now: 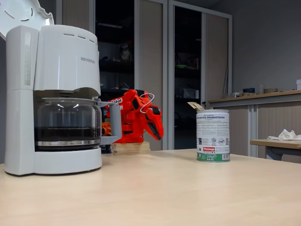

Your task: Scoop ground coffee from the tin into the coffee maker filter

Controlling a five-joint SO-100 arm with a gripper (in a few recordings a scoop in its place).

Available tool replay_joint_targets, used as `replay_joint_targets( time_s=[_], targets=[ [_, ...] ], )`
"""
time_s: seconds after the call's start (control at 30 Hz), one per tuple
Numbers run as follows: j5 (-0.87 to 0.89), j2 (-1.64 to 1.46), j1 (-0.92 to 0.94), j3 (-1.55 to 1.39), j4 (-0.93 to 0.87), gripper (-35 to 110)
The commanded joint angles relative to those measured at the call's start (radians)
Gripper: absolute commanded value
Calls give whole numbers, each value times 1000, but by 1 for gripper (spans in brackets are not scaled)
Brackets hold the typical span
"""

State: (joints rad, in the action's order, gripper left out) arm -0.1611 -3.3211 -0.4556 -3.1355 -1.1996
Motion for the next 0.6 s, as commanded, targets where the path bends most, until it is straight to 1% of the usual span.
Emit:
replay_joint_targets(
  time_s=[0.0, 0.07, 0.13, 0.2, 0.3, 0.33, 0.37, 0.43, 0.57],
  targets=[
    [-31, -3, -34, -6, 26, 0],
    [-12, -3, -17, -6, 94, 0],
    [89, -3, 12, -6, 193, 0],
    [230, -3, 20, -6, 258, 0],
    [261, -3, 3, -6, 348, 0],
    [278, -3, 21, -2, 359, 0],
    [331, -3, 57, -2, 368, 0],
    [351, -5, 78, -6, 413, 0],
    [293, -5, -5, 9, 460, 0]
  ],
)
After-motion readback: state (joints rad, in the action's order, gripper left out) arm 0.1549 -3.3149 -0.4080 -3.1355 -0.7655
